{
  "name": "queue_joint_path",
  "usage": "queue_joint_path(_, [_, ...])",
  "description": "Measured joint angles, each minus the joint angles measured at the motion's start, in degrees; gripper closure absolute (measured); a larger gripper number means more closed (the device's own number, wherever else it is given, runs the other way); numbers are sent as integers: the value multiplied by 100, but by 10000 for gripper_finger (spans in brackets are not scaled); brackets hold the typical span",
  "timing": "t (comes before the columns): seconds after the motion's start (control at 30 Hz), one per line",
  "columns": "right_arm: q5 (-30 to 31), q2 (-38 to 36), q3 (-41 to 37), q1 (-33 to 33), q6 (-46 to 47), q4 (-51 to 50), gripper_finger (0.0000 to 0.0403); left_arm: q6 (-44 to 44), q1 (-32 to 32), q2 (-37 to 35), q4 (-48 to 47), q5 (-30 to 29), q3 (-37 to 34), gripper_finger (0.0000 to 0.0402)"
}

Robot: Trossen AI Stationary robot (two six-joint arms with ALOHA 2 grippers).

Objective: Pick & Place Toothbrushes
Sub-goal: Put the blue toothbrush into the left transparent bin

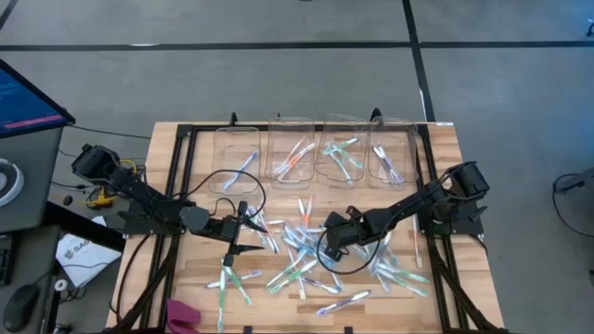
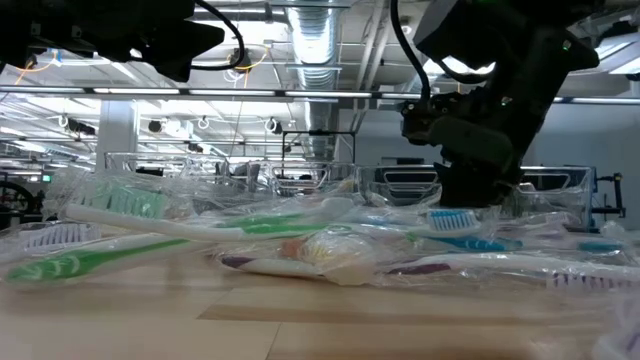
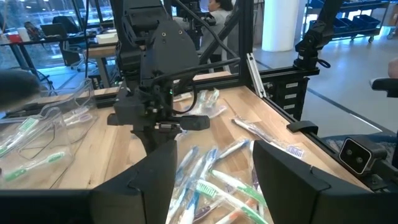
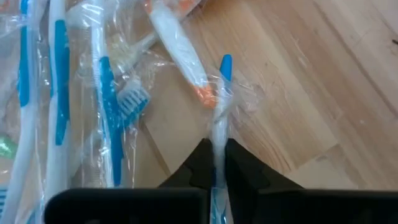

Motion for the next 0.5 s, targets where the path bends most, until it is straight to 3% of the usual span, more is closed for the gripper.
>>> queue_joint_path(0.23, [-6, 3, 26, 0, -33, -83, 387, 0, 0, 0, 0, 0, 0, 198])
queue_joint_path(0.5, [64, 38, 727, 89, 120, -1890, 387, 0, 0, 0, 0, 0, 0, 198])
